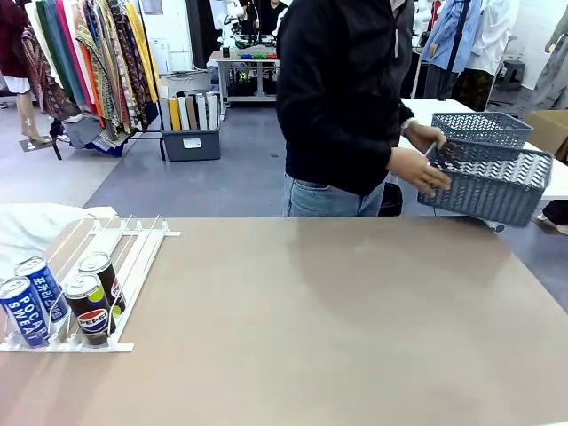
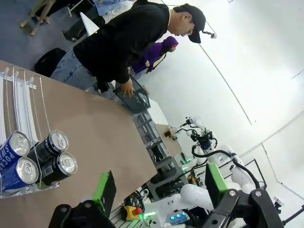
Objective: Retrieve and store the cans from the dispenser.
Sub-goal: Pick up one can from the Automatic Can Dispenser and place it in the middle of the table.
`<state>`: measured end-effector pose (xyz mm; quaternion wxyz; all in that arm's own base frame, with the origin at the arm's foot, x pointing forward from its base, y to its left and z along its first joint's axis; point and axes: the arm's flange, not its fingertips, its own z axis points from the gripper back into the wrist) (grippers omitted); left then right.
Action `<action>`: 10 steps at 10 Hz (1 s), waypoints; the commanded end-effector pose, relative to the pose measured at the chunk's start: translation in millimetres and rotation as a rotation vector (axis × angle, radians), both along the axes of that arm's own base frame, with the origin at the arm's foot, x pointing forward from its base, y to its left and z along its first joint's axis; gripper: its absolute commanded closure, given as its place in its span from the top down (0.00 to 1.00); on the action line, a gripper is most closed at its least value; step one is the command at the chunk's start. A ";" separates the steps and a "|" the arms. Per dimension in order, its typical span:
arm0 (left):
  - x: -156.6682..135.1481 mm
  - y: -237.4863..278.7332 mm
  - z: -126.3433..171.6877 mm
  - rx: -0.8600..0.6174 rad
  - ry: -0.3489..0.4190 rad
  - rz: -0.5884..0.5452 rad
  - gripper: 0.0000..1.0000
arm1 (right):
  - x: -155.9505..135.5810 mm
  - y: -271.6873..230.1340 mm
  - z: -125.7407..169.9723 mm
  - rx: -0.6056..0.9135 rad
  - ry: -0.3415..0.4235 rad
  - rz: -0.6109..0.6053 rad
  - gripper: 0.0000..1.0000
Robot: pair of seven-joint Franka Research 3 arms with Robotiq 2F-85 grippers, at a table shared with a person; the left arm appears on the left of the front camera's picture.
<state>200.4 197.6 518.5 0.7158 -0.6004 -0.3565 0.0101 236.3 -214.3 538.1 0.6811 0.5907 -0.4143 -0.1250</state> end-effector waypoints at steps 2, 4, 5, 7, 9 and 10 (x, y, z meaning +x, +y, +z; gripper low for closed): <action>-4.6 -17.6 22.3 0.208 0.070 -0.030 1.00 | 1.7 0.9 4.5 0.020 -0.026 -0.006 1.00; 20.8 -65.1 56.9 0.515 0.230 -0.158 1.00 | 1.7 0.9 4.5 0.020 -0.026 -0.006 1.00; 41.2 -105.6 70.9 0.716 0.312 -0.251 1.00 | 1.7 0.9 4.5 0.020 -0.026 -0.006 1.00; 86.1 -166.1 77.5 0.970 0.446 -0.384 1.00 | 1.7 0.9 4.5 0.020 -0.026 -0.006 1.00; 126.8 -217.5 52.8 1.230 0.632 -0.408 1.00 | 1.7 0.9 4.5 0.020 -0.026 -0.006 1.00; 138.9 -238.4 40.7 1.281 0.671 -0.386 1.00 | 1.7 0.9 4.5 0.020 -0.026 -0.006 1.00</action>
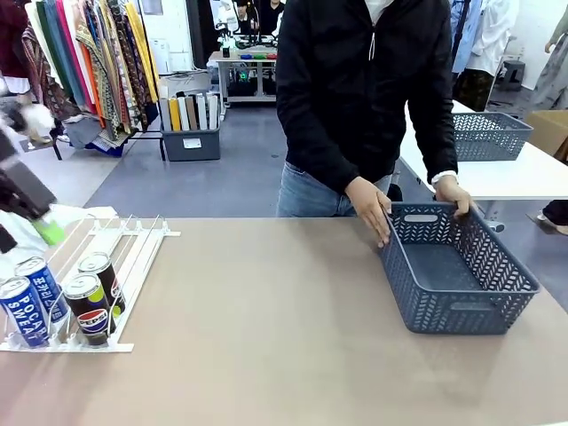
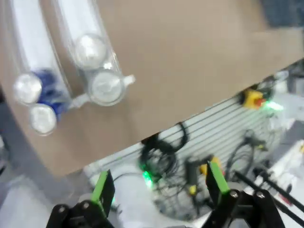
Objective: Retrieve and store the cans from the dispenser.
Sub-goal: Pick up one can from the Automatic Can Dispenser and place it in the middle of the table.
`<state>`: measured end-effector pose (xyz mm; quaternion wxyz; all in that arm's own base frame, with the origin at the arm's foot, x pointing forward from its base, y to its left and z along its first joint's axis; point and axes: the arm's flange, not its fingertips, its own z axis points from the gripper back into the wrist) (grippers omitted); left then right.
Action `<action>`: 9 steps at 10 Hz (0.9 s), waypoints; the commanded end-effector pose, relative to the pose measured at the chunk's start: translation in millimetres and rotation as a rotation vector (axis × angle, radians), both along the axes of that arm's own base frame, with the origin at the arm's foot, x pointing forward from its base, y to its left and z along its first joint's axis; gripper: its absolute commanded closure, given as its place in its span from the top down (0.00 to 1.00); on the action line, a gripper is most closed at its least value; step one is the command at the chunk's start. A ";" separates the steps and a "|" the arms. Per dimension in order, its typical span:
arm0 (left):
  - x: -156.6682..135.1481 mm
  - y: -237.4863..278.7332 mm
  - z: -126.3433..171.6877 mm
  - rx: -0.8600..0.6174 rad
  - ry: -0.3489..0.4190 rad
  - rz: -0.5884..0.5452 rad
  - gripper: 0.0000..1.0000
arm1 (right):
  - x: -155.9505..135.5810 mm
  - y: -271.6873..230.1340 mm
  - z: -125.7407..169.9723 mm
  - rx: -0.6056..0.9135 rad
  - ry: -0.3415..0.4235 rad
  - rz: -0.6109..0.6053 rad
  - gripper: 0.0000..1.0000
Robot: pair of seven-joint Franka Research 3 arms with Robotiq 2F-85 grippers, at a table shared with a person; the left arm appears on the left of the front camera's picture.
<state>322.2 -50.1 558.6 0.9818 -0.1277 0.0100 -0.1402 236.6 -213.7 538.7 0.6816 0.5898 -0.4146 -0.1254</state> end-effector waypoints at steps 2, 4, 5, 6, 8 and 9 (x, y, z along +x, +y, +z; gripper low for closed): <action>31.6 -17.0 -16.3 0.167 0.075 0.017 1.00 | 1.4 0.4 3.9 0.022 -0.026 -0.004 1.00; 27.7 -20.7 -27.9 0.158 0.075 -0.005 1.00 | 1.4 0.4 3.9 0.022 -0.026 -0.004 1.00; 27.7 -20.7 -27.9 0.158 0.075 -0.005 1.00 | 1.4 0.4 3.9 0.022 -0.026 -0.004 1.00; 35.9 -25.8 -26.3 0.159 0.049 0.044 1.00 | 1.4 0.4 3.9 0.022 -0.026 -0.004 1.00; 48.6 -28.6 -51.0 0.216 -0.025 0.106 1.00 | 1.4 0.4 3.9 0.022 -0.026 -0.004 1.00; 52.4 -23.2 -63.2 0.233 -0.058 0.159 1.00 | 1.4 0.4 3.9 0.022 -0.026 -0.004 1.00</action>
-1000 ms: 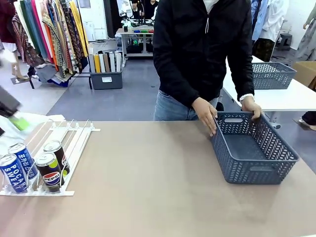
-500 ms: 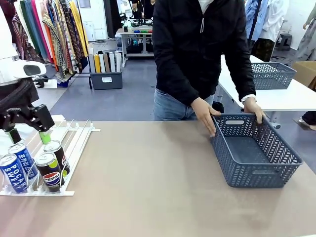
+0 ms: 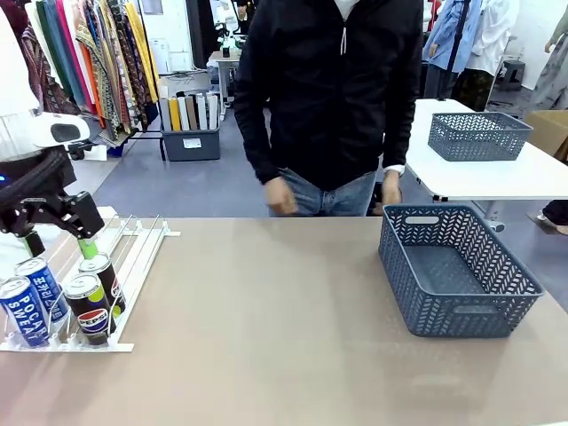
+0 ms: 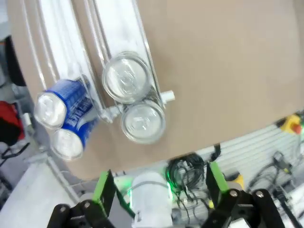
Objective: Retrieve and store the cans from the dispenser.
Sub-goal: Pick up one can from the Automatic Can Dispenser and place it in the middle of the table.
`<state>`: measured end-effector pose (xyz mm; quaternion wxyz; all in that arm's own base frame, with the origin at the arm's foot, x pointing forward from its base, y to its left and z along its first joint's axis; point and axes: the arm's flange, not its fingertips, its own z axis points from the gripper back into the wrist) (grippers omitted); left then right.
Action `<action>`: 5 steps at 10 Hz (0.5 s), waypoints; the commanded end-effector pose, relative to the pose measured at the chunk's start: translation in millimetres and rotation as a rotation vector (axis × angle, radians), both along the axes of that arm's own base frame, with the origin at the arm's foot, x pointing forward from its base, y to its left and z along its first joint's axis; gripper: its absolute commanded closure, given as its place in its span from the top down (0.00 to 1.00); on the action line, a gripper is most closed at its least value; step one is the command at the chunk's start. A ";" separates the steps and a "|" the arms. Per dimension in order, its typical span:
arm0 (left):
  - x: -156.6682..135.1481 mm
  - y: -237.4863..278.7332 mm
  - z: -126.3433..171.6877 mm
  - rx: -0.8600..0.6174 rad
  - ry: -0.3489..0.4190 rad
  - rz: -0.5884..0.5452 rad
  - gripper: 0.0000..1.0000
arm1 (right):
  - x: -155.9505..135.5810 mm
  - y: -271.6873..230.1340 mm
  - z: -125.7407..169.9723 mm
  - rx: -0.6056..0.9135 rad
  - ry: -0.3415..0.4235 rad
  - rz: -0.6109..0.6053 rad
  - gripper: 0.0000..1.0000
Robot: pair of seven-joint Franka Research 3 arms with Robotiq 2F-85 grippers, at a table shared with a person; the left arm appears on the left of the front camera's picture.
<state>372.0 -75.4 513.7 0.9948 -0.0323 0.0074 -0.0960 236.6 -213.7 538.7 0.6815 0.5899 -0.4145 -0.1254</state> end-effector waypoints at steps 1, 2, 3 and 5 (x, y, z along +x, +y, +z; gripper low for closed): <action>2.6 6.1 -29.4 0.044 -0.058 0.096 1.00 | 1.4 0.4 3.9 0.021 -0.026 -0.004 1.00; 3.4 8.2 -40.1 0.057 -0.067 0.128 1.00 | 1.4 0.4 3.9 0.021 -0.026 -0.004 1.00; 3.2 10.1 -48.9 0.055 -0.065 0.144 1.00 | 1.4 0.4 3.9 0.021 -0.026 -0.004 1.00; 8.7 6.9 -63.2 0.053 -0.077 0.159 1.00 | 1.4 0.4 3.9 0.021 -0.026 -0.004 1.00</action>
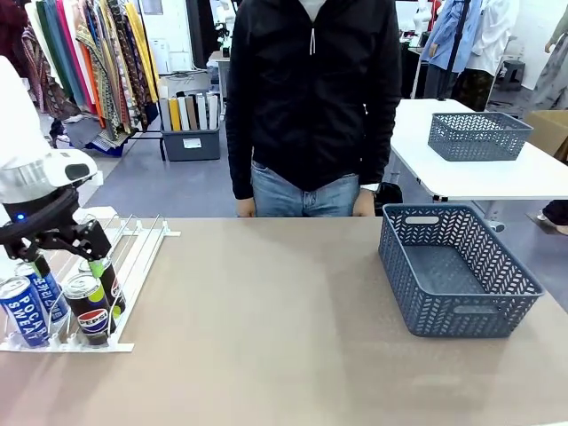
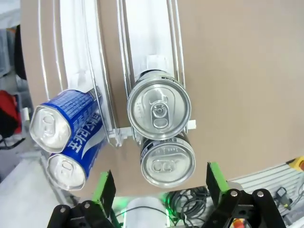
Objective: Retrieve and store the cans from the dispenser.
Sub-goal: Pick up one can from the Automatic Can Dispenser and place it in the middle of the table.
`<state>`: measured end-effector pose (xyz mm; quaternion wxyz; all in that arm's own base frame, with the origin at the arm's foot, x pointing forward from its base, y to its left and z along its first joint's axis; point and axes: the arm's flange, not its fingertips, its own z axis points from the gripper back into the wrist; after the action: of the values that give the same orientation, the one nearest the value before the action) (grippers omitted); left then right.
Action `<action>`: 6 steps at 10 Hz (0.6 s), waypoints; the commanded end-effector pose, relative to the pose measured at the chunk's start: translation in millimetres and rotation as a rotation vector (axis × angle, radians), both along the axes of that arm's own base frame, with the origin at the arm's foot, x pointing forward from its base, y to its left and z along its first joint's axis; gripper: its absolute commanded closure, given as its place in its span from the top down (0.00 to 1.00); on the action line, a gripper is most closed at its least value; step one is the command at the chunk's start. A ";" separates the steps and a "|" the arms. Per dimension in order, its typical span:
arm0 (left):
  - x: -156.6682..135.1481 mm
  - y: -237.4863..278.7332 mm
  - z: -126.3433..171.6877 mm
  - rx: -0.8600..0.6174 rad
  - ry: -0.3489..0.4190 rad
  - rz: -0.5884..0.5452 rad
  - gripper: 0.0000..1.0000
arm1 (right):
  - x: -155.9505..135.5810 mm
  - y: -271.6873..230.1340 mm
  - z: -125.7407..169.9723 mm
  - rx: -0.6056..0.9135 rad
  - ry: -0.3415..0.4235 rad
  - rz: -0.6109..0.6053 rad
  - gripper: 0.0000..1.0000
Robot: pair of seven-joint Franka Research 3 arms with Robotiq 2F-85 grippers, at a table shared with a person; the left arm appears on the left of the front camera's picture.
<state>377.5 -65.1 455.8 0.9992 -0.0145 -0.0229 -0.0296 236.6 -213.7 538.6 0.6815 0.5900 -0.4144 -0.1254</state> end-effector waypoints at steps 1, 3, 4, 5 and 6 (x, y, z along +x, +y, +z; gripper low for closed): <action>4.1 -4.5 -12.2 0.018 0.002 0.026 1.00 | 1.4 0.4 3.9 0.021 -0.027 -0.005 1.00; 8.8 -7.8 -26.7 0.019 0.026 0.028 1.00 | 1.4 0.4 3.9 0.021 -0.027 -0.005 1.00; 9.5 -10.0 -33.9 0.027 0.038 0.028 1.00 | 1.4 0.4 3.9 0.021 -0.027 -0.005 1.00; 11.8 -11.8 -39.7 0.028 0.041 0.019 1.00 | 1.4 0.4 3.9 0.021 -0.027 -0.005 1.00; 12.4 -12.0 -43.4 0.024 0.056 0.019 1.00 | 1.4 0.4 3.9 0.021 -0.027 -0.005 1.00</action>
<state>388.8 -73.7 415.9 0.9994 -0.0139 0.0096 -0.0299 236.6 -213.8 538.6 0.6815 0.5900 -0.4144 -0.1254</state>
